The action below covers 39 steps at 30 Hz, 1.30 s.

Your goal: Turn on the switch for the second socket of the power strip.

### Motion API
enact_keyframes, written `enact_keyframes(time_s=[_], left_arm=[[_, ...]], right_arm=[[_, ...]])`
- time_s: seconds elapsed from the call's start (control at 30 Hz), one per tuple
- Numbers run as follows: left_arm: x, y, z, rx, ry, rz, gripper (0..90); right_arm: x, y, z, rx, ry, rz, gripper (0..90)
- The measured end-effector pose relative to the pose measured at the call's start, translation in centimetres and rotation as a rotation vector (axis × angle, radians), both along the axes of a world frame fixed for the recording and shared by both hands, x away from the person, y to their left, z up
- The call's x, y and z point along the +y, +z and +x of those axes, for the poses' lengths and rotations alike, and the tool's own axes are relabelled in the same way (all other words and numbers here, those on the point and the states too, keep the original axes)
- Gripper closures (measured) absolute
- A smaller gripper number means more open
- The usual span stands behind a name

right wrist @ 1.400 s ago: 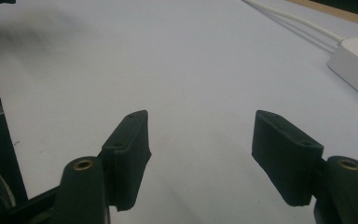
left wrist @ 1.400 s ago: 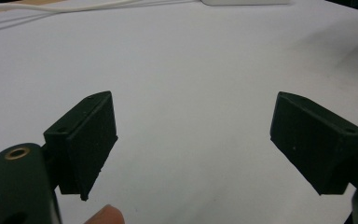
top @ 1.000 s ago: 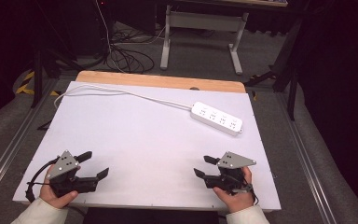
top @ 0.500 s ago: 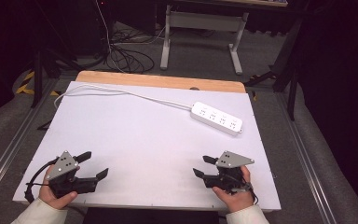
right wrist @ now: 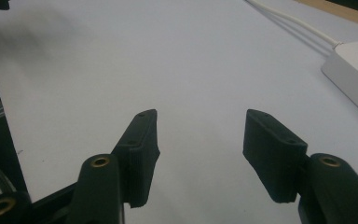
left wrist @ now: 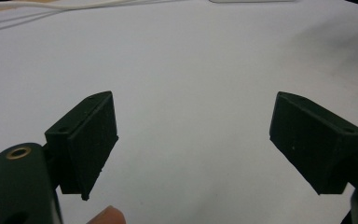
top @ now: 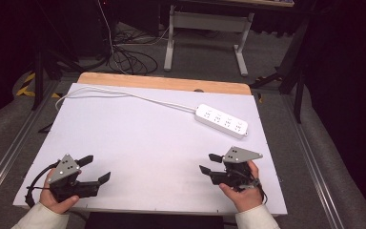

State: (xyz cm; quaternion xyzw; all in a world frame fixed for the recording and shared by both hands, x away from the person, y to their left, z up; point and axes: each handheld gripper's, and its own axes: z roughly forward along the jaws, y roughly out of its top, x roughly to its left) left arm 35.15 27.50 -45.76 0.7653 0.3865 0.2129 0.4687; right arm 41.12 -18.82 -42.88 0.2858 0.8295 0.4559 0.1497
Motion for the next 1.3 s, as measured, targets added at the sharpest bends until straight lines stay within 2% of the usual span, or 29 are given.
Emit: enact_keyframes(time_s=[0.43,0.73,0.8,0.83,0.87,0.93,1.0,1.03,1.1,1.3], left_arm=[[0.0,0.0,0.0,0.0,-0.002,0.003,15.7],[0.1,0.0,0.0,-0.003,0.0,0.002,15.8],[0.0,0.0,0.0,-0.004,0.0,0.005,15.8],[0.0,0.0,0.0,-0.004,0.0,0.007,15.8],[0.0,0.0,0.0,-0.003,0.001,0.01,15.8],[0.1,0.0,0.0,-0.001,0.0,0.011,15.8],[0.0,0.0,0.0,0.001,0.0,0.012,16.0],[0.0,0.0,0.0,0.003,0.002,0.009,16.0],[0.0,0.0,-0.1,0.002,0.001,0.013,16.0],[0.3,0.0,-0.2,-0.001,0.012,0.016,16.0]], right_arm=[[0.5,2.2,2.3,-0.004,-0.008,0.005,48.6],[0.7,2.9,3.1,0.002,-0.012,0.002,52.2],[0.6,3.1,3.3,0.02,-0.004,0.013,62.6],[0.6,3.1,3.3,0.02,-0.004,0.013,62.6],[0.5,3.2,3.3,0.024,-0.008,0.025,72.8],[0.4,3.3,3.4,0.02,-0.015,0.022,75.2],[0.5,3.5,3.7,0.009,-0.034,0.01,83.3],[0.5,3.5,3.7,0.009,-0.034,0.01,83.3],[0.6,3.6,4.0,-0.035,-0.055,-0.016,88.8],[0.7,4.4,5.3,-0.028,-0.066,-0.051,90.0]])
